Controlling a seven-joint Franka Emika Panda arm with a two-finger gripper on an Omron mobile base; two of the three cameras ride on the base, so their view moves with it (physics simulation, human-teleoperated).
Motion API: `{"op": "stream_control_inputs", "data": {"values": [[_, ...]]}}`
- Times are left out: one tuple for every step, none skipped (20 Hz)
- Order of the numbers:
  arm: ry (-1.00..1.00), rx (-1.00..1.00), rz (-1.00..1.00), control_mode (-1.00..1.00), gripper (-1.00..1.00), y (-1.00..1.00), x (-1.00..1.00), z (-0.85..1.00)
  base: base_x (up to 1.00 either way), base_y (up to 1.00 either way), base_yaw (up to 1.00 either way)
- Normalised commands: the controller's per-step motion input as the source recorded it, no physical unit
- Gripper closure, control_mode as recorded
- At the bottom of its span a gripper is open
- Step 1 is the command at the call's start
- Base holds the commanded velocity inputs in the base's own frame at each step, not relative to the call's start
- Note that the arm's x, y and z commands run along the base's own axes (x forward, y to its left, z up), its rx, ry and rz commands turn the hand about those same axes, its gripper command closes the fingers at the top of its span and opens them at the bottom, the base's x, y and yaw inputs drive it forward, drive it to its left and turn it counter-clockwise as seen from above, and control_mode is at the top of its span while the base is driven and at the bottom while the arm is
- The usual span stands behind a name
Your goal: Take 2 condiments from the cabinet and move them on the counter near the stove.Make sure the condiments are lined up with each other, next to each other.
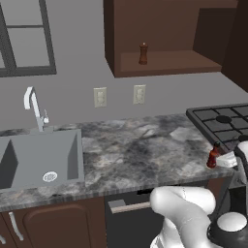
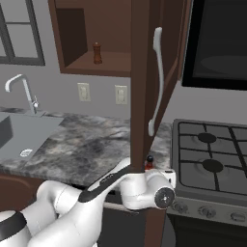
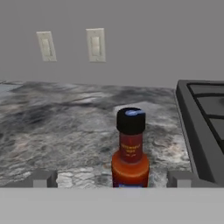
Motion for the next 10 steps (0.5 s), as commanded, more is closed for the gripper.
{"op": "stream_control_inputs", "data": {"values": [[0.04,0.0,0.0,-1.0,-1.0,0.21,-0.62,0.17,0.0,0.0,0.0],[0.01,0.0,0.0,-1.0,-1.0,0.21,-0.64,0.25,0.0,0.0,0.0],[0.0,0.0,0.0,-1.0,-1.0,0.26,-0.6,0.29,0.0,0.0,0.0],[0.0,0.0,0.0,-1.0,-1.0,0.28,-0.54,0.35,0.0,0.0,0.0],[0.0,0.0,0.0,-1.0,-1.0,0.31,-0.47,0.41,0.0,0.0,0.0],[0.0,0.0,0.0,-1.0,-1.0,0.39,-0.41,0.46,0.0,0.0,0.0],[0.0,0.0,-0.01,-1.0,-1.0,0.41,-0.39,0.47,0.0,0.0,0.0],[0.0,0.0,-0.01,-1.0,-1.0,0.44,-0.37,0.47,0.0,0.0,0.0],[0.0,0.0,-0.02,-1.0,-1.0,0.46,-0.37,0.51,0.0,0.0,0.0],[0.0,0.0,-0.02,-1.0,-1.0,0.46,-0.31,0.49,0.0,0.0,0.0]]}}
